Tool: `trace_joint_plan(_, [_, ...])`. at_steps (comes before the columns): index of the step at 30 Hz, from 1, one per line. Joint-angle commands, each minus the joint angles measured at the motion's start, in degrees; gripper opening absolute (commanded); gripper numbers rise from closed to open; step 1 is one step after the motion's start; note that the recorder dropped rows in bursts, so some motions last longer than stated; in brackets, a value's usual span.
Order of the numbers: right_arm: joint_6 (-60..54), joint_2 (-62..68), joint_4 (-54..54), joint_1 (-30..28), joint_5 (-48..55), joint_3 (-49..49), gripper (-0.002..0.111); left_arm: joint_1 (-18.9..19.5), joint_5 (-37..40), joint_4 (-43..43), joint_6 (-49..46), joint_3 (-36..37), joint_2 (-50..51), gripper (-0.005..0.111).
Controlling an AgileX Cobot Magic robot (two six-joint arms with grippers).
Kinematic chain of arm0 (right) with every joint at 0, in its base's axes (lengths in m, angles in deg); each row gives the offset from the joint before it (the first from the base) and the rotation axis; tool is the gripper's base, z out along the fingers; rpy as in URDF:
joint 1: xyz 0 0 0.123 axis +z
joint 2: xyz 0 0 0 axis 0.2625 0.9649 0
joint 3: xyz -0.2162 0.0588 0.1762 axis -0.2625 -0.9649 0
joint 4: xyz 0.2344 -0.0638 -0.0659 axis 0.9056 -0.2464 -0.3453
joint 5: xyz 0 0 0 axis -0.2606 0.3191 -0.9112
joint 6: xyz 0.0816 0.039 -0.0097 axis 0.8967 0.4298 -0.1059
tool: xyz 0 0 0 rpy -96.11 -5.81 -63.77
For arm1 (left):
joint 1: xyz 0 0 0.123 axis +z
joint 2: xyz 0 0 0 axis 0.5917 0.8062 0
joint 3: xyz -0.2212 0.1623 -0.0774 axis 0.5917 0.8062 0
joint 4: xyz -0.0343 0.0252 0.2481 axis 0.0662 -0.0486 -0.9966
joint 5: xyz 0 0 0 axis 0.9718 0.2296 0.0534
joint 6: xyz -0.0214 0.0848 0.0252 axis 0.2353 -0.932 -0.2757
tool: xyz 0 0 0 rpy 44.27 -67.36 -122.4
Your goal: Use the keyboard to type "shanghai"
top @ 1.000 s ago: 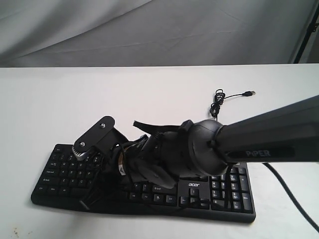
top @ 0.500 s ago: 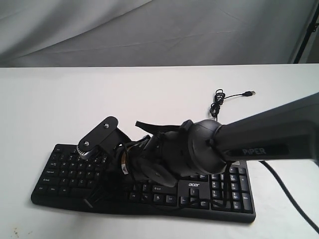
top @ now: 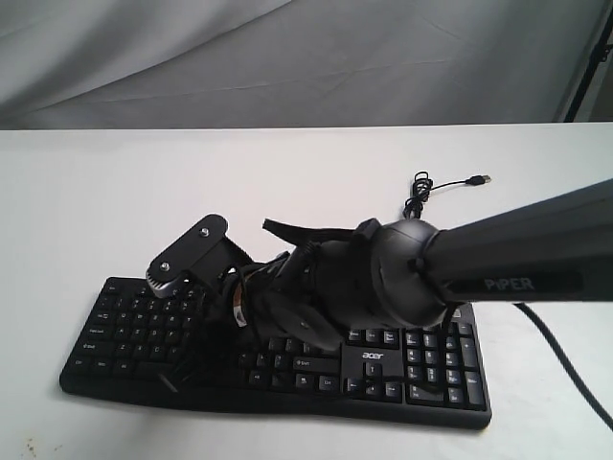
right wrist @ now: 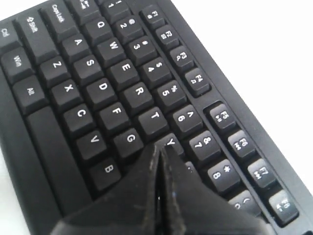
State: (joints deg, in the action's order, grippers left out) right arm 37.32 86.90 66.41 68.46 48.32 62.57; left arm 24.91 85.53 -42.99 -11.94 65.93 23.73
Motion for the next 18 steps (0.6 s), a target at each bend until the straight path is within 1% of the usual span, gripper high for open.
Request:
trace_joint_plan(1, [-0.3, -0.7, -0.9, 1.5, 3.3, 4.3, 0.000, -0.2, -0.3, 0.0, 0.2, 0.2, -0.2, 0.000])
trace_joint_plan(5, [-0.7, 1.6, -1.8, 3.0, 5.5, 11.2, 0.000, -0.2, -0.3, 0.0, 0.2, 0.2, -0.2, 0.000])
trace_joint_plan(12, [-2.0, 10.4, -1.8, 5.0, 11.8, 24.1, 0.000, -0.2, -0.3, 0.0, 0.2, 0.2, -0.2, 0.000])
trace_joint_plan(15, [-2.7, 13.0, -1.5, 5.5, 12.8, 27.2, 0.000, -0.2, -0.3, 0.0, 0.2, 0.2, -0.2, 0.000])
trace_joint_plan(18, [-2.8, 14.1, -0.7, 5.6, 12.5, 28.0, 0.000, -0.2, -0.3, 0.0, 0.2, 0.2, -0.2, 0.000])
